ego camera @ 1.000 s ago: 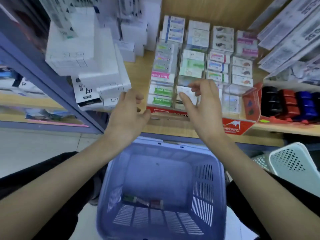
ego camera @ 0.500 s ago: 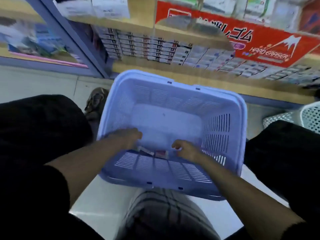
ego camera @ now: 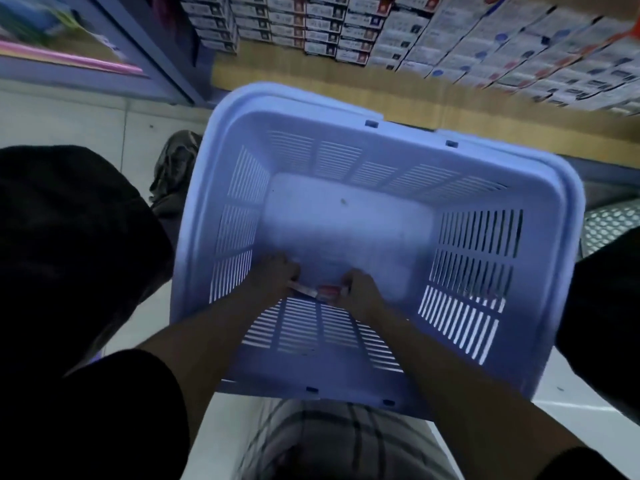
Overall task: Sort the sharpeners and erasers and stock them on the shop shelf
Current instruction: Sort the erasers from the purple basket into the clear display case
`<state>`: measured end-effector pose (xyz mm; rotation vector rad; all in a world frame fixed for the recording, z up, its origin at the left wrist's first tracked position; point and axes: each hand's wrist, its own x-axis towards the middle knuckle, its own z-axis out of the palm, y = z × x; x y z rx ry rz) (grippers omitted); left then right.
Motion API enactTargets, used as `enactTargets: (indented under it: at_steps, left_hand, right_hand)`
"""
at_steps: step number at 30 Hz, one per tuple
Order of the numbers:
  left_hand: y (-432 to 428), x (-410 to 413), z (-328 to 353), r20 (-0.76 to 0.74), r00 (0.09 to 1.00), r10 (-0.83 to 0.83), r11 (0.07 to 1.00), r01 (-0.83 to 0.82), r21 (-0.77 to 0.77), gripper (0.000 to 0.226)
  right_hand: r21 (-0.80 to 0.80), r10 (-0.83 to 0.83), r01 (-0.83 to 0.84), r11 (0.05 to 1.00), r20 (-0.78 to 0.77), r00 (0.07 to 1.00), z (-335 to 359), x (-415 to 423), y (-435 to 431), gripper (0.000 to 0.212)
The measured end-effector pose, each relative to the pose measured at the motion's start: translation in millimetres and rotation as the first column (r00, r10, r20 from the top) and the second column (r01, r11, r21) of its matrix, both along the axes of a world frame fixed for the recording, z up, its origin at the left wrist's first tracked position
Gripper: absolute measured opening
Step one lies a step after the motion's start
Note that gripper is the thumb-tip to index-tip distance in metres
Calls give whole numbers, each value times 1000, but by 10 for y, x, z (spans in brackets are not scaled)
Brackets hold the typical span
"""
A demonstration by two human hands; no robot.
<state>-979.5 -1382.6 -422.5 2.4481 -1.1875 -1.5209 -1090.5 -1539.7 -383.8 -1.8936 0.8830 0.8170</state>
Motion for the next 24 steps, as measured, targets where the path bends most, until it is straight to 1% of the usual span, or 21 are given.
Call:
enactTargets:
  at_steps: [1,2,3,4,5,6,7,8,10,11,12,13,14,15,16,17,18,19,20,21,24]
  left_hand:
    - [-1,-8,-27,-8,997,77,997,-77,8,26]
    - [0,-14,-21,-7,995,99,995,-99,11,26]
    - [11,-30,-58,12,992,126,991,-125,-50,26]
    - [16,-21,-39,9,992,124,991,-123,-57,25]
    - [23,-25,-42,12,987,159,985,-158,-69,25]
    - [33,-23,-25,50,988,145,988,-142,-65,25]
    - [32,-30,-1,51,986,161,985,-157,-72,25]
    - [19,-40,1,49,987,154,986,-151,-70,25]
    - [35,-76,-54,59,989,137,990,-135,-46,22]
    - [19,-92,-39,24,993,116,993,-116,-12,19]
    - [12,-124,-11,25,993,118,993,-118,-13,16]
    - [0,-143,-2,43,993,109,994,-109,-14,17]
    - [2,-177,8,30,990,139,990,-138,-22,23]
    - [20,-215,44,44,992,116,991,-113,-66,29]
    - [52,-249,20,37,994,102,993,-99,-70,33]
    - [67,-271,-32,19,993,115,991,-113,-73,37]
    - [69,-280,-52,11,989,146,985,-145,-92,40]
    - [86,-288,-117,-28,984,176,981,-177,-75,42]
    - [90,-285,-133,-58,985,163,985,-166,-48,41]
    - [78,-274,-110,-70,989,129,991,-131,-17,38]
    - [43,-384,-51,-113,990,89,995,-93,-36,35]
  right_hand:
    - [0,4,-4,1000,-22,1000,-36,-9,18,66]
    - [2,-1,1,1000,-24,1000,-74,-24,26,63]
    - [1,-13,13,1000,-25,1000,-95,-43,27,60]
    - [7,-45,45,999,-31,999,-103,-68,25,57]
    - [11,-82,82,997,-44,996,-86,-82,19,52]
    - [25,-120,122,992,-64,991,-60,-94,22,43]
    - [58,-158,163,985,-87,984,-37,-112,17,35]
    - [103,-205,216,971,-102,973,-31,-126,15,32]
    - [191,-300,315,930,-104,948,-31,-121,31,33]
    - [200,-324,340,919,-107,940,-28,-100,54,29]
    - [197,-332,350,916,-119,936,-28,-72,80,25]
    - [195,-324,344,919,-126,938,-27,-43,104,26]
    - [198,-310,331,923,-129,942,-41,-28,126,32]
    - [194,-292,313,930,-129,948,-52,-23,142,39]
    - [195,-294,312,930,-119,948,-57,-23,146,42]
    - [200,-316,334,921,-113,942,-56,-24,140,40]
    - [206,-361,379,902,-118,925,-47,-23,128,34]
    - [213,-416,435,875,-126,900,-26,-14,107,25]
    - [213,-464,482,850,-129,876,-18,-12,74,19]
    - [206,-495,509,836,-120,860,-18,-12,34,18]
    - [200,-551,553,809,-71,832,26,1,-115,17]
